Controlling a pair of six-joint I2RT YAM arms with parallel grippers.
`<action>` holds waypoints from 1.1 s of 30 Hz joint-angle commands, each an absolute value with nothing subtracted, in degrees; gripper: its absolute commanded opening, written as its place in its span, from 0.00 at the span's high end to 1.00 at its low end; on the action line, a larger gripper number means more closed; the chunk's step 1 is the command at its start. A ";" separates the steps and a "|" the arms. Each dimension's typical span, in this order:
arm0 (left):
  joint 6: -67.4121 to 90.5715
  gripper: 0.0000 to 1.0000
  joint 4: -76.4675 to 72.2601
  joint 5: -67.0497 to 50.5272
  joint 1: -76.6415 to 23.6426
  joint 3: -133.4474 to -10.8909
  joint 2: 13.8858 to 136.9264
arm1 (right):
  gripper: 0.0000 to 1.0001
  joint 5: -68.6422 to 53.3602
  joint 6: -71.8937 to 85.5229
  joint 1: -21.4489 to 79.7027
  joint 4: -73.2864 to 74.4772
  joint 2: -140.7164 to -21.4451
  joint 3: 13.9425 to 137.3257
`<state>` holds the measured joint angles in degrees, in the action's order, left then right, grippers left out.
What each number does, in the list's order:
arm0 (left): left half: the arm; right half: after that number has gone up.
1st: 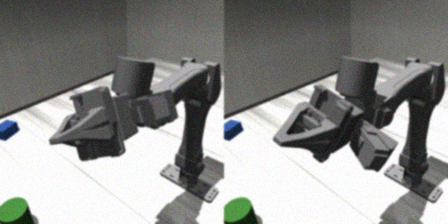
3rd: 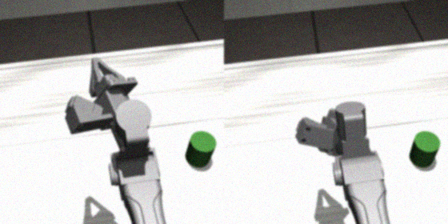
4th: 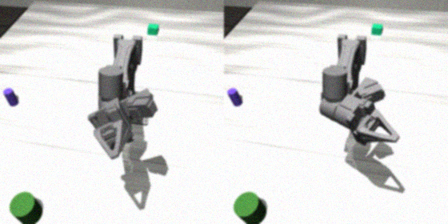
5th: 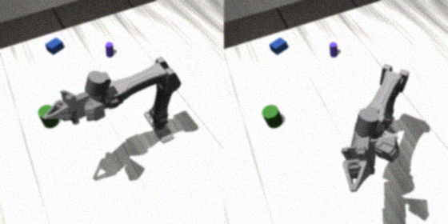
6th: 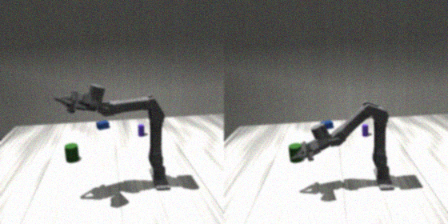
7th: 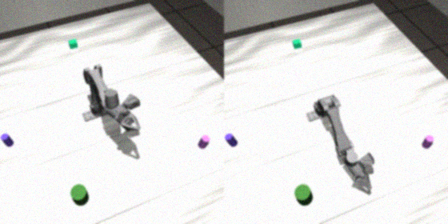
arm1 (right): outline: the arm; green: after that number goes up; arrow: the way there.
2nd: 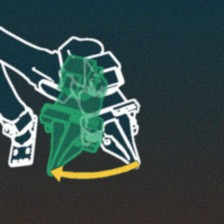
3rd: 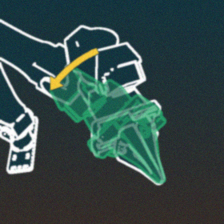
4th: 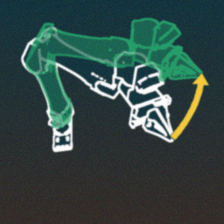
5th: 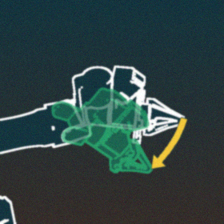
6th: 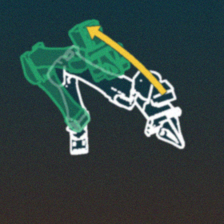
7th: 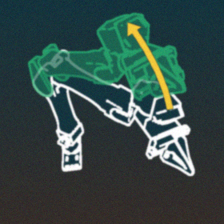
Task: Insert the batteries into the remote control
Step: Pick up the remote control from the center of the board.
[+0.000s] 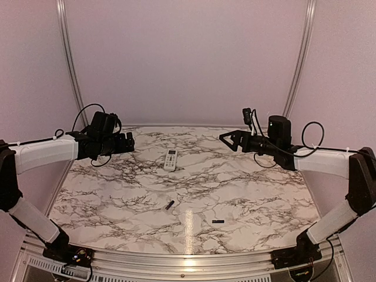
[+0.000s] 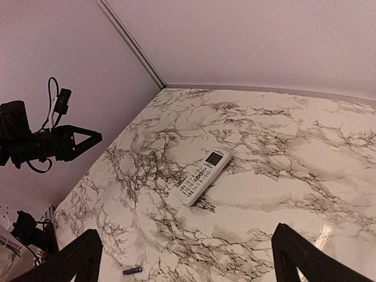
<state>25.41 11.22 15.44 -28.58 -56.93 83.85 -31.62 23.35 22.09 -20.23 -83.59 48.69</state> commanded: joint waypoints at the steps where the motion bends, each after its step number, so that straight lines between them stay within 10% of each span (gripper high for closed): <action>1: 22.61 0.01 12.92 13.05 -29.00 -63.33 89.58 | 0.01 -31.27 20.73 20.38 -18.02 -83.60 50.80; 33: 20.77 0.10 23.19 15.27 -40.82 -96.98 127.70 | 0.01 -29.23 17.75 14.51 -13.85 -80.57 47.35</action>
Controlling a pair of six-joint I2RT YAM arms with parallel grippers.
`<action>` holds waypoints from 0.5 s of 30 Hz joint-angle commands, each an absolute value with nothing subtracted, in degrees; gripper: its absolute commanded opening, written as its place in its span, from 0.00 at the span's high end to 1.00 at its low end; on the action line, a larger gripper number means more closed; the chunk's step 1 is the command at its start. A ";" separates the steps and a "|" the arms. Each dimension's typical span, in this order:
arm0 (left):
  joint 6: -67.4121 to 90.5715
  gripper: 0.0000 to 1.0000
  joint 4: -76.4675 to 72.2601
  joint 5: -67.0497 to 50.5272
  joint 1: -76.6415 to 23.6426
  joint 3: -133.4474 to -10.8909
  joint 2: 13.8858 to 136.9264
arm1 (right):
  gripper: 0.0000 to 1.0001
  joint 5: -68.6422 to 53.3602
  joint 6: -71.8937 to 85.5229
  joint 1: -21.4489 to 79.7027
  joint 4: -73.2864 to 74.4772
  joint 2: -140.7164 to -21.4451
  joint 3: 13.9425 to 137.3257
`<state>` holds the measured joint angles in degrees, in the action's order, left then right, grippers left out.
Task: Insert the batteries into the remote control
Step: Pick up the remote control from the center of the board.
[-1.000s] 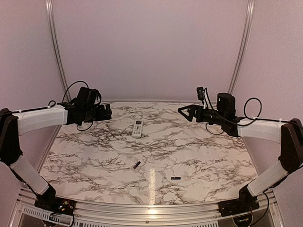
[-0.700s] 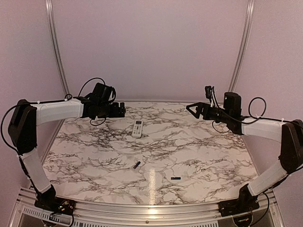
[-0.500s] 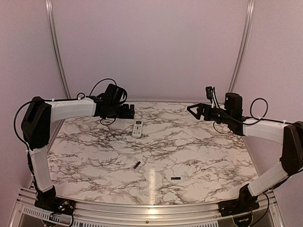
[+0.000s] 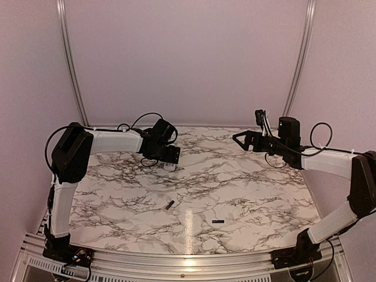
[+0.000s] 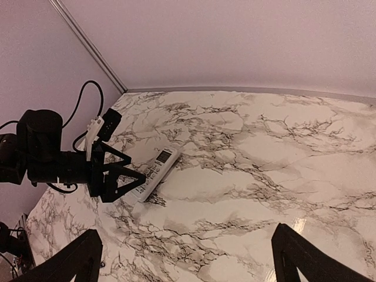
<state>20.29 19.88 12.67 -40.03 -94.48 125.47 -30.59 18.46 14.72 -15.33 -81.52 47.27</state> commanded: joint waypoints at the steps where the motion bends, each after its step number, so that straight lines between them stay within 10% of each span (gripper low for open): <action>1: 21.02 0.12 23.81 15.83 -41.01 -97.52 128.27 | 0.01 -29.00 17.81 14.51 -13.81 -80.65 47.34; 15: 21.93 0.25 27.85 19.90 -42.63 -103.16 134.98 | 0.01 -27.52 17.82 14.55 -13.10 -81.52 47.79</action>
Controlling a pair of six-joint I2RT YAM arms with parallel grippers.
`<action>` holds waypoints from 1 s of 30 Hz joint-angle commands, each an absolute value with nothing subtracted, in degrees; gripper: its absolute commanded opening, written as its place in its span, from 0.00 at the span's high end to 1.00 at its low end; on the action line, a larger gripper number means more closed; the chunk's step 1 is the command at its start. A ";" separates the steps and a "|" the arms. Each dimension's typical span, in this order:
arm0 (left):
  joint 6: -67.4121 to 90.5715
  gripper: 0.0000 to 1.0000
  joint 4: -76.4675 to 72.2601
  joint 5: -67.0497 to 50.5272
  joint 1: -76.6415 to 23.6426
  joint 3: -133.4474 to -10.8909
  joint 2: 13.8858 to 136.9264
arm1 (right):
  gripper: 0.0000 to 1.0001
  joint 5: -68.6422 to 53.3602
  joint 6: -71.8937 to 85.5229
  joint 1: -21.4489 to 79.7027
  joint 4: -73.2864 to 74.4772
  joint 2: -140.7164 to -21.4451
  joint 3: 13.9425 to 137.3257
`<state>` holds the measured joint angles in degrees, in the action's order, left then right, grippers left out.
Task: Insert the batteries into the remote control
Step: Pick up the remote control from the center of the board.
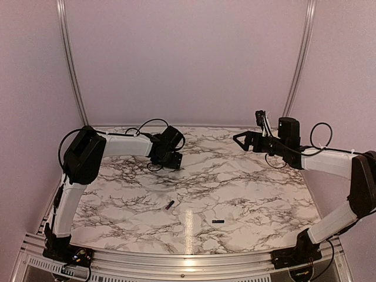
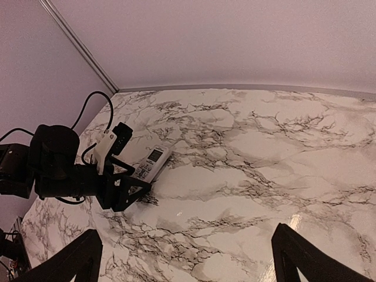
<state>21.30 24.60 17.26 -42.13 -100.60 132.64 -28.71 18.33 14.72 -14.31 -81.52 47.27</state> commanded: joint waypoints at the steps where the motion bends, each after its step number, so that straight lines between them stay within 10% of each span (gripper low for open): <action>1: 22.18 0.28 28.22 20.39 -42.63 -103.52 135.26 | 0.01 -27.39 17.86 14.51 -13.06 -81.57 47.84; 12: 21.81 0.53 24.92 15.26 -40.87 -97.44 128.57 | 0.01 -27.72 17.23 14.51 -12.20 -82.43 48.72; 30: 18.66 0.58 8.35 -42.40 -40.86 -73.80 96.37 | 0.05 -44.16 3.33 22.78 -11.13 -78.00 50.29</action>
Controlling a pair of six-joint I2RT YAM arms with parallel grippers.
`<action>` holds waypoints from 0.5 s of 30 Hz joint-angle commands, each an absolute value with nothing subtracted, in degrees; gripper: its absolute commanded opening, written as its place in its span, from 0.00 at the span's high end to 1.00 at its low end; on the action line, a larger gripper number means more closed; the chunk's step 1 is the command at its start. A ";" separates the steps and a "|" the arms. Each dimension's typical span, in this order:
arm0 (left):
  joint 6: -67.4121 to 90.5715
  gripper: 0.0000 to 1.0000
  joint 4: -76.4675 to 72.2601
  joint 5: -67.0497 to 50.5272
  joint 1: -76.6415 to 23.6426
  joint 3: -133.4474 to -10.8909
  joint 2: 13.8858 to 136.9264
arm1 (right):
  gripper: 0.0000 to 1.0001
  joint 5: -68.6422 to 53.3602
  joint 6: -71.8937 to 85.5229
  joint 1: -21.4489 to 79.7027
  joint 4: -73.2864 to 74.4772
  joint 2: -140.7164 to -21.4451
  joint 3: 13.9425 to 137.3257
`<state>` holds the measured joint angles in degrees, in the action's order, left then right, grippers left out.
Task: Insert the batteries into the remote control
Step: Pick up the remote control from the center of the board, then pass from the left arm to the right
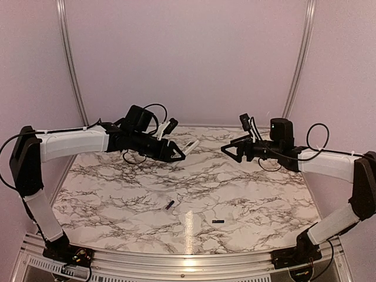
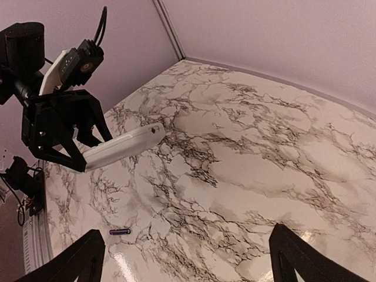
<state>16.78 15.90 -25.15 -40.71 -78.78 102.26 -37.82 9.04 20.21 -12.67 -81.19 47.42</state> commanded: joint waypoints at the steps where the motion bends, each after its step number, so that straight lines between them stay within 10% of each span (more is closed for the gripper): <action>1: 19.70 0.57 5.78 -45.57 -40.99 -71.87 93.68 | 0.05 -45.41 2.89 23.03 -10.49 -77.66 50.84; 15: 35.21 0.54 -12.99 -69.36 -45.04 -62.78 81.74 | 0.10 -57.01 -5.91 34.81 -1.46 -70.15 59.48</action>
